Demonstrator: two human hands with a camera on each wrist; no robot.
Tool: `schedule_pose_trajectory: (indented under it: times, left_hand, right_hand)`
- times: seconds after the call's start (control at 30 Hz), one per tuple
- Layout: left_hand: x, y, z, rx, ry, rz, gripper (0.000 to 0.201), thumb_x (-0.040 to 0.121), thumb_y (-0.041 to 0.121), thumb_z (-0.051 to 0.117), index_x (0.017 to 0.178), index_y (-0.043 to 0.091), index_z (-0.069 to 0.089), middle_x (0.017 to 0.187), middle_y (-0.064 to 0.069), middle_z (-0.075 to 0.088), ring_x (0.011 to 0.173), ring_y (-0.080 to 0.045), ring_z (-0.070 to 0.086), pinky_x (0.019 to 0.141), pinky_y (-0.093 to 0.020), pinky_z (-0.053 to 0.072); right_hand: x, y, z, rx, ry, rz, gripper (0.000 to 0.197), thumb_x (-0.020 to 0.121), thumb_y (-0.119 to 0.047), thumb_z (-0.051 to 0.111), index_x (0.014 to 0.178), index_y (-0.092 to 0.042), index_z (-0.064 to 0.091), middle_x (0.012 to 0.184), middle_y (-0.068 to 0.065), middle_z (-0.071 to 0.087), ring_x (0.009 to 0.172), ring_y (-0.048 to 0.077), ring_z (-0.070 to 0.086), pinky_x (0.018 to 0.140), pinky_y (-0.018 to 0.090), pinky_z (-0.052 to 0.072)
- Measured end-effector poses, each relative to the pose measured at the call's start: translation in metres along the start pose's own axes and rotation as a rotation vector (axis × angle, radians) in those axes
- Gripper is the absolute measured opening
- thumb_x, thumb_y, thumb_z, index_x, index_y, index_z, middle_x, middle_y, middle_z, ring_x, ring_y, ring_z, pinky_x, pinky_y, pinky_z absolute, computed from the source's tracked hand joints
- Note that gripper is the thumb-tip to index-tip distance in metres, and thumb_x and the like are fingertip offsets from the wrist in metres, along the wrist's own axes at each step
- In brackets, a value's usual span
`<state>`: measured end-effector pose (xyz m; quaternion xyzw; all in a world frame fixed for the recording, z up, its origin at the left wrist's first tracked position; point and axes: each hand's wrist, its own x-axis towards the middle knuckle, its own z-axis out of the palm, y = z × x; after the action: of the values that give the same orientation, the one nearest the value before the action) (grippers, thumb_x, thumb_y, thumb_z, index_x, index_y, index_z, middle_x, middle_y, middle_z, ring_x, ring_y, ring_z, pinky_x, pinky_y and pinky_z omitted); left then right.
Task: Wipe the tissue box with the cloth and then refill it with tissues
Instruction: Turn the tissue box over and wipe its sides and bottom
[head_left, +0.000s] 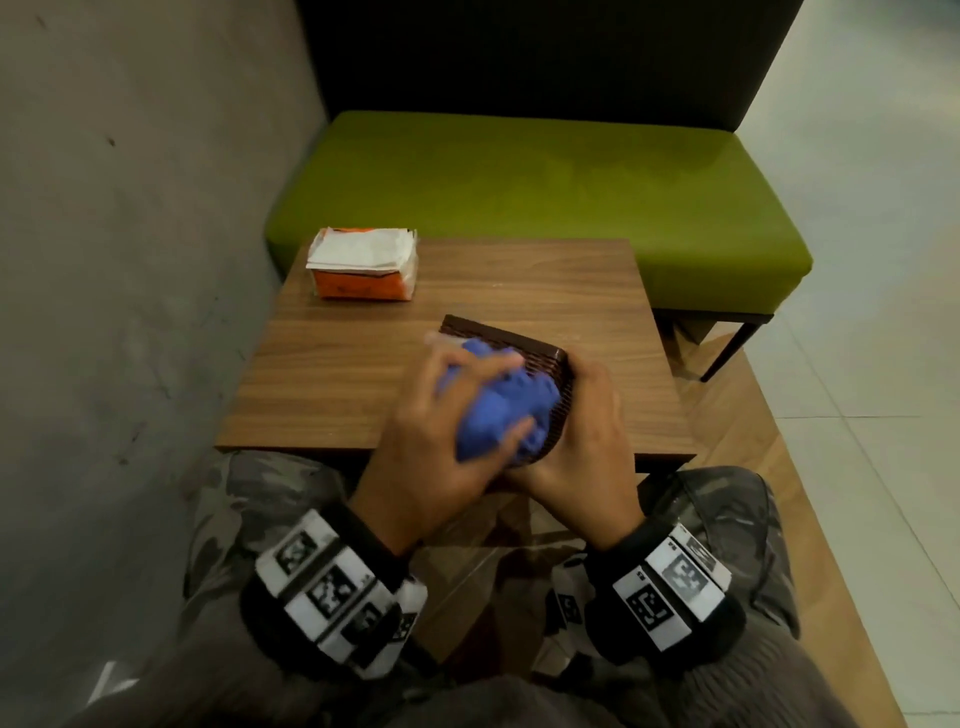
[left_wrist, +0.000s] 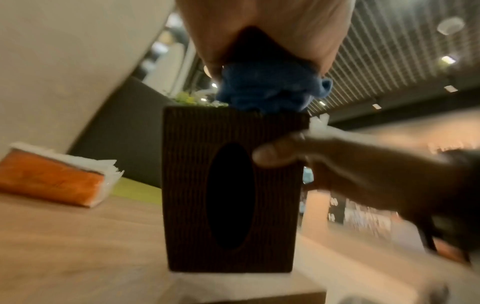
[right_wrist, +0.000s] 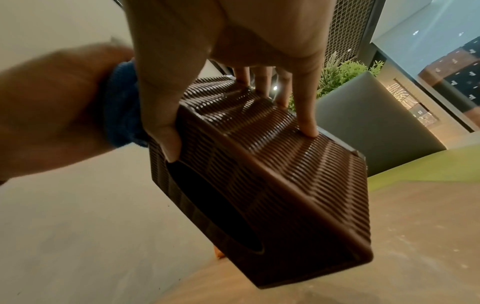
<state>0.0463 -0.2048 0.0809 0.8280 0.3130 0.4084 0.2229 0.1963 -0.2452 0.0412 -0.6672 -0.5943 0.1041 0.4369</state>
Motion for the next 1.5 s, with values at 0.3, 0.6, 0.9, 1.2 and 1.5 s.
schedule_pose_trajectory:
  times: [0.3,0.6,0.9,1.2,1.5]
  left_hand:
    - [0.015,-0.033,0.006,0.107,0.208,-0.207,0.037,0.085,0.036,0.056,0.110,0.012,0.066,0.122,-0.012,0.057,0.111,-0.019,0.057,0.092,-0.007,0.038]
    - [0.043,-0.007,0.018,0.071,0.114,-0.013,0.027,0.082,0.022,0.064,0.104,0.008,0.068,0.107,-0.010,0.060,0.097,-0.023,0.061,0.084,-0.041,0.050]
    - [0.022,-0.026,0.018,0.107,0.126,-0.029,0.029,0.084,0.022,0.062,0.108,0.006,0.065,0.111,-0.013,0.059,0.103,-0.025,0.058,0.088,-0.041,0.049]
    - [-0.005,-0.036,0.013,0.172,0.096,0.071,0.031,0.085,0.022,0.064,0.109,0.003,0.066,0.115,-0.014,0.061,0.109,-0.021,0.058,0.093,-0.039,0.048]
    - [-0.025,-0.020,0.029,0.142,0.087,0.324,0.036,0.077,0.003,0.073,0.112,0.001,0.065,0.126,-0.013,0.052,0.124,-0.030,0.049,0.103,-0.053,0.039]
  right_hand:
    - [0.001,0.001,-0.005,-0.058,0.058,-0.076,0.094,0.060,-0.059,0.071,0.133,-0.014,0.033,0.122,0.007,0.050,0.111,0.021,0.048,0.088,0.021,0.039]
    - [-0.001,-0.001,0.002,-0.051,0.024,-0.068,0.093,0.062,-0.056,0.072,0.132,-0.001,0.045,0.122,0.010,0.054,0.110,0.026,0.054,0.094,0.030,0.041]
    - [-0.004,0.007,-0.002,-0.068,0.057,-0.046,0.095,0.061,-0.061,0.069,0.132,-0.006,0.041,0.120,0.008,0.051,0.109,0.024,0.052,0.082,0.031,0.046]
    - [-0.005,0.011,-0.004,0.008,0.049,-0.002,0.095,0.057,-0.055,0.074,0.133,-0.010,0.040,0.123,0.003,0.048,0.114,0.018,0.049,0.088,0.032,0.046]
    - [0.004,0.011,-0.003,0.208,0.029,0.139,0.094,0.059,-0.053,0.074,0.137,-0.015,0.036,0.130,0.000,0.048,0.122,0.018,0.049,0.101,0.043,0.045]
